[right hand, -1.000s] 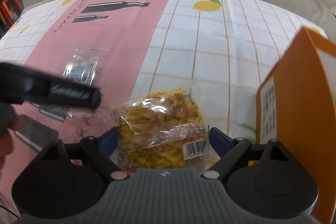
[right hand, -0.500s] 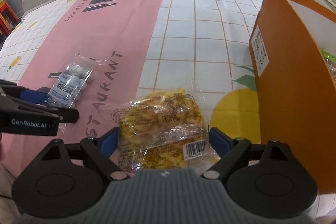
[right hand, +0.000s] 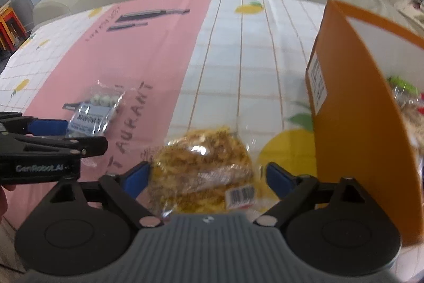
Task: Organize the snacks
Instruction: 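Lift and carry the yogurt-ball pack and crispy-snack bag over the orange box with both tools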
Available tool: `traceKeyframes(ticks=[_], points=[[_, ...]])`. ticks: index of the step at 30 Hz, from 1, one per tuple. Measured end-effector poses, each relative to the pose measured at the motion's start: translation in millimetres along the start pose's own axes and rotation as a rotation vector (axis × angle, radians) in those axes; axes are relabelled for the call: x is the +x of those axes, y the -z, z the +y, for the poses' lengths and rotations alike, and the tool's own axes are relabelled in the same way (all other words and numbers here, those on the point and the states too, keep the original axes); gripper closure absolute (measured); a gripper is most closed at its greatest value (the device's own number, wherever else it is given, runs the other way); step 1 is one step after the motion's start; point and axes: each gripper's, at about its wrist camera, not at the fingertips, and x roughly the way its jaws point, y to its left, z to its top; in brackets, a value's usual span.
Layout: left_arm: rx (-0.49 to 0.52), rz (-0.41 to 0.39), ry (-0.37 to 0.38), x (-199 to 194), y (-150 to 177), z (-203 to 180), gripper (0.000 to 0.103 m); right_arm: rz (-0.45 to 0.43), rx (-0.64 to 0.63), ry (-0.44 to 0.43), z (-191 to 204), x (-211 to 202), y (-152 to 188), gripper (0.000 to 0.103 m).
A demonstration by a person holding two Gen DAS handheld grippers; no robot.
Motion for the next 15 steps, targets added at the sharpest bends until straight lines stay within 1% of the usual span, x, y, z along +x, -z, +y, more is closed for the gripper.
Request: traceKeyframes(ticks=[2,5,8,9,12,13,14,15], points=[[-0.031,0.000,-0.010,3.9,-2.2,-0.4,0.014,-0.008,-0.012,-0.012,-2.1,2.0,-2.4,0.005],[-0.100,-0.021,-0.010,7.7,-6.2,0.4,0.012,0.012,-0.032,-0.014,-1.7,9.1,-2.3,0.005],[-0.129,-0.007,-0.030,17.1,-8.2,-2.3,0.012,0.011,-0.044,-0.011,0.3,12.2,1.9,0.008],[-0.124,-0.022,-0.044,17.1,-8.0,-3.5,0.013,0.010,-0.044,-0.014,0.7,12.4,2.8,0.009],[-0.125,-0.036,-0.061,18.7,-6.3,-2.8,0.018,0.006,-0.042,-0.022,1.7,12.3,4.1,0.014],[-0.124,-0.043,-0.068,18.1,-5.6,-2.9,0.027,0.001,-0.040,-0.024,1.8,11.8,4.6,0.016],[-0.118,-0.046,-0.076,17.7,-5.5,-3.3,0.033,-0.002,-0.038,-0.025,2.0,11.3,4.8,0.018],[-0.110,-0.047,-0.081,17.2,-5.1,-4.1,0.034,-0.004,-0.038,-0.025,2.2,10.8,4.9,0.018]])
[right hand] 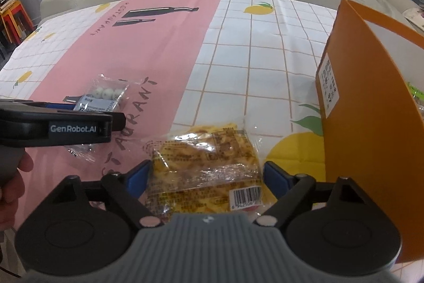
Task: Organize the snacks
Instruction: 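Lift and carry the yogurt-ball pack and crispy-snack bag over the orange box with both tools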
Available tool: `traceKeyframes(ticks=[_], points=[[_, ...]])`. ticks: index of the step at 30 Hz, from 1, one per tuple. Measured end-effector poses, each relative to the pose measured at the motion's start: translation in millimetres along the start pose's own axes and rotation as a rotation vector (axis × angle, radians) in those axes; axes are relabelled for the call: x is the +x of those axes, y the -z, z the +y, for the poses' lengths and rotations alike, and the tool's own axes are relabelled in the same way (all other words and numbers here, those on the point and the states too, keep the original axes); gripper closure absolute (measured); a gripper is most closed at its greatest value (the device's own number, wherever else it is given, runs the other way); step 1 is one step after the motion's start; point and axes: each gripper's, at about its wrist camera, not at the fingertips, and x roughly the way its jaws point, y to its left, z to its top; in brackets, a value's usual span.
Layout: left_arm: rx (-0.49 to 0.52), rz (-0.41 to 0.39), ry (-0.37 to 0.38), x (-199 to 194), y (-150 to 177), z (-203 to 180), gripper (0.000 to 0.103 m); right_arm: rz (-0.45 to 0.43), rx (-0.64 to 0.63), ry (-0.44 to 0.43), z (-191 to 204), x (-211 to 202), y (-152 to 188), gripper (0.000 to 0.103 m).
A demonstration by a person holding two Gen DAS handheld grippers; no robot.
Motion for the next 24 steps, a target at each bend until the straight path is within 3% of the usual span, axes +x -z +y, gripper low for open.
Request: traceKeyframes(ticks=[14,24], points=[[-0.053,-0.018,0.051,-35.7,-3.0,2.4,0.036,-0.010,0.027,-0.013,3.2,-16.4,-7.4,0.038],[-0.110,-0.067,0.126,-100.6,-22.8,-3.8,0.036,-0.105,0.080,-0.052,-2.4,-80.0,-22.5,0.042]])
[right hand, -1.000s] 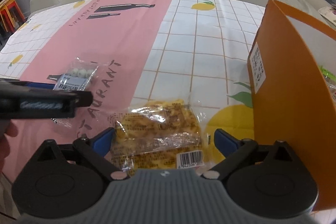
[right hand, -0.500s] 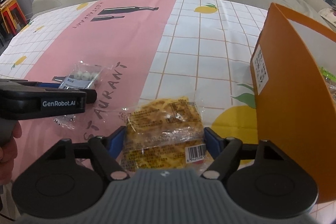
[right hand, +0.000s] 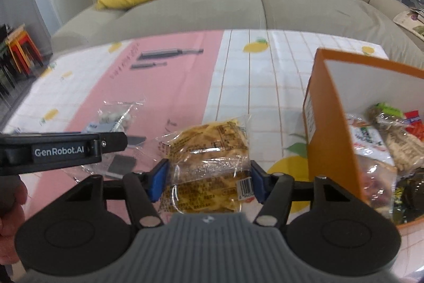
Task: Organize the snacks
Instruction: 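Lift and carry the yogurt-ball pack and crispy-snack bag over the orange box with both tools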
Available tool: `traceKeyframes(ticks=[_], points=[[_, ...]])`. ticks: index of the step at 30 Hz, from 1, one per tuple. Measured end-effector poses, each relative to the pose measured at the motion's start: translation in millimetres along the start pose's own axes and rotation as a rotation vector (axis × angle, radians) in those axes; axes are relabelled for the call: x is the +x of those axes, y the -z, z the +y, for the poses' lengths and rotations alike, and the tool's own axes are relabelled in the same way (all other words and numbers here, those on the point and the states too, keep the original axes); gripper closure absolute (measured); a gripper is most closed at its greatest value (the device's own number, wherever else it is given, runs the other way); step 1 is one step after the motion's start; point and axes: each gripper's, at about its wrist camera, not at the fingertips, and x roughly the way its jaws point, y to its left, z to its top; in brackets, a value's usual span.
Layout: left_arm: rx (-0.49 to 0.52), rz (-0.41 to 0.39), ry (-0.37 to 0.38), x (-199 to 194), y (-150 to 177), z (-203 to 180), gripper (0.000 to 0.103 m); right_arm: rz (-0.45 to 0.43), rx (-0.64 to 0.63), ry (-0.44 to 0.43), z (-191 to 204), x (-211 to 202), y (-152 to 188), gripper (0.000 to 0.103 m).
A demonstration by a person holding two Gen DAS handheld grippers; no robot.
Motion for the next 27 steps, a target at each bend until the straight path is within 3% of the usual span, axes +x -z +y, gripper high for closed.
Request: traceKeyframes(ticks=[8,16,23,27], points=[[-0.015,0.026,0.103,-34.5,-16.4,-29.5,0.036,-0.055,0.031,-0.013,-22.5,-66.9,-19.2,0.044],[0.061,0.039,0.239,-48.0,-38.7,-89.7,0.036,-0.085,0.078,-0.001,-77.3,-124.5,-41.0,0.044],[0.151,0.107,0.362,-37.3,-59.7,-152.4,0.036,-0.089,0.106,0.087,-134.0,-157.3,-50.3,0.044],[0.219,0.141,0.391,-23.3,-70.5,-186.6,0.036,-0.077,0.099,0.156,-163.9,-166.0,-51.5,0.044]])
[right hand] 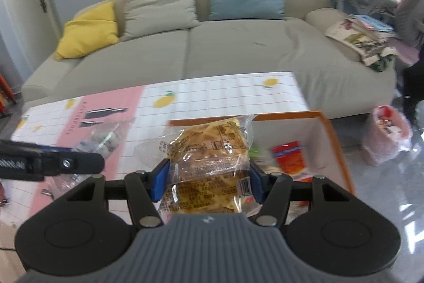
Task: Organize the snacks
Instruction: 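Lift and carry the yogurt-ball pack and crispy-snack bag over the orange box with both tools, then open both tools to drop the yogurt-ball pack and crispy-snack bag into the box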
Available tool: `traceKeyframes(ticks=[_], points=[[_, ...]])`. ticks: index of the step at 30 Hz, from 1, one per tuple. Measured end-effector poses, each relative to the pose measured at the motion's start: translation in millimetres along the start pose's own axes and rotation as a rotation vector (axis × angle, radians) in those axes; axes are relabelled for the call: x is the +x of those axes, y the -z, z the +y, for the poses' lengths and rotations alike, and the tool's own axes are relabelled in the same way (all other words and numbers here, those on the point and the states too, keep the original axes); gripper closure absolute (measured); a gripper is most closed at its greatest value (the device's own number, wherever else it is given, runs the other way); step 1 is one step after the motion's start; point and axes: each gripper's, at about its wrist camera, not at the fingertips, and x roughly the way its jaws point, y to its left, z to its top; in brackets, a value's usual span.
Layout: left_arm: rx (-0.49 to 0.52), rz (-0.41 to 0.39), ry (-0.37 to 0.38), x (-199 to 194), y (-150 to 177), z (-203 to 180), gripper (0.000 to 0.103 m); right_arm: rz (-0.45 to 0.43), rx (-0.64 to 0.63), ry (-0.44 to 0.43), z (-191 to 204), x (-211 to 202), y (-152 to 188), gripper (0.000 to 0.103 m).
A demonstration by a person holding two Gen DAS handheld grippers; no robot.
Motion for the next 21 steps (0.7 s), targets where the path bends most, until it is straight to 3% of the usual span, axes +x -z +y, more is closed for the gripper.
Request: traceKeyframes(ticks=[12,17,21], points=[[0.107,0.201,0.048,87.4,-38.0,-17.0,0.036,0.101,0.054,0.043,-71.9,47.1,-9.8,0.044],[0.163,0.283,-0.012,128.7,-36.5,-21.5,0.036,0.167,0.042,0.052,-83.4,84.2,-10.8,0.044],[0.266,0.357,-0.070,157.9,-32.7,-27.7,0.036,0.229,0.006,0.054,-87.3,112.7,-10.0,0.044]])
